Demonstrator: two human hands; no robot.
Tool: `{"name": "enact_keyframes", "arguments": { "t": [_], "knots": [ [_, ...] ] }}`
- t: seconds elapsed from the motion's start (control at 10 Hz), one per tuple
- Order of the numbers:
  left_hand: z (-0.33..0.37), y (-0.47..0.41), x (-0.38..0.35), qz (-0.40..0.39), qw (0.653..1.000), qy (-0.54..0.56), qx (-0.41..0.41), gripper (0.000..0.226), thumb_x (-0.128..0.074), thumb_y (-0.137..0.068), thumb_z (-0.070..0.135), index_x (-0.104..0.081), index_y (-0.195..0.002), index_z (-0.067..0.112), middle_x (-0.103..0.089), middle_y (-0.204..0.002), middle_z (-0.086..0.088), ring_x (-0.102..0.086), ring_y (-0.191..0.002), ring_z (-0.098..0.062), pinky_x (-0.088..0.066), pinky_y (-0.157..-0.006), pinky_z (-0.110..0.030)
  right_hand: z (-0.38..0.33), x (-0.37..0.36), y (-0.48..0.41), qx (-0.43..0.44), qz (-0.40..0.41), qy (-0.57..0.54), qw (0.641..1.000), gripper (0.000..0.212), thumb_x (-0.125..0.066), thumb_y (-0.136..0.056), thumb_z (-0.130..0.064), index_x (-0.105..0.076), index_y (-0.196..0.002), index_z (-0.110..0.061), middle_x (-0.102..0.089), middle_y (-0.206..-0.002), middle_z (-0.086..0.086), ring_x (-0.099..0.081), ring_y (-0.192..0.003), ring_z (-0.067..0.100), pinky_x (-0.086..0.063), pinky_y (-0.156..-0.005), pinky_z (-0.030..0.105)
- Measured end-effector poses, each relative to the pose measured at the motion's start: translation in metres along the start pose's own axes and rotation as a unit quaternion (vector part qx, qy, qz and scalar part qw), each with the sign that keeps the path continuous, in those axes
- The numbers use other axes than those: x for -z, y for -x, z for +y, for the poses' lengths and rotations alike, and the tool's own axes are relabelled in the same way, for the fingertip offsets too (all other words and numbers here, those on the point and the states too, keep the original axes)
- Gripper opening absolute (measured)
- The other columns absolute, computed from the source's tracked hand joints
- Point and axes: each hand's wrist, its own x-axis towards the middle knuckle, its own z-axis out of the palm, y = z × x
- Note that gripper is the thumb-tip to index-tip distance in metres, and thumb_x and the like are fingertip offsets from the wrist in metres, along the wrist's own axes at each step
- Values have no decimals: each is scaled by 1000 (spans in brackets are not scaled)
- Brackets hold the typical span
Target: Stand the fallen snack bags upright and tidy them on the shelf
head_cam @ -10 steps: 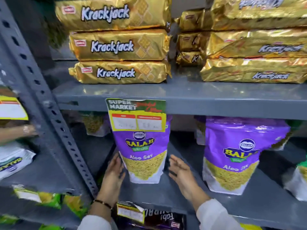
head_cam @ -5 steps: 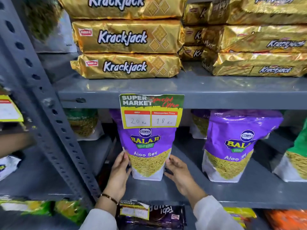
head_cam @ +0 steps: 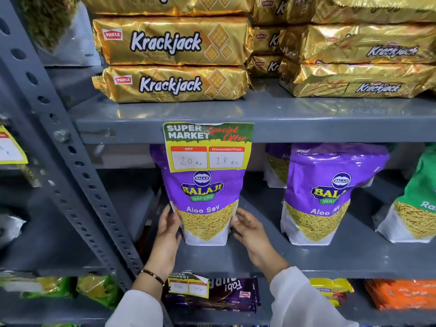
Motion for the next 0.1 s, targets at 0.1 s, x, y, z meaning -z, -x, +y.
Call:
{"name": "enact_keyframes", "arguments": {
  "t": [0.1],
  "knots": [
    [-4, 8, 4, 52, 999, -14, -4, 41, -41, -93, 27, -34, -133, 36, -45, -132, 11, -41, -125, -8, -27, -100, -28, 2, 8, 10, 27, 49, 9, 998, 27, -56, -87, -12, -57, -113, -21, -65, -100, -4, -58, -96, 11, -46, -76, 17]
  ]
}}
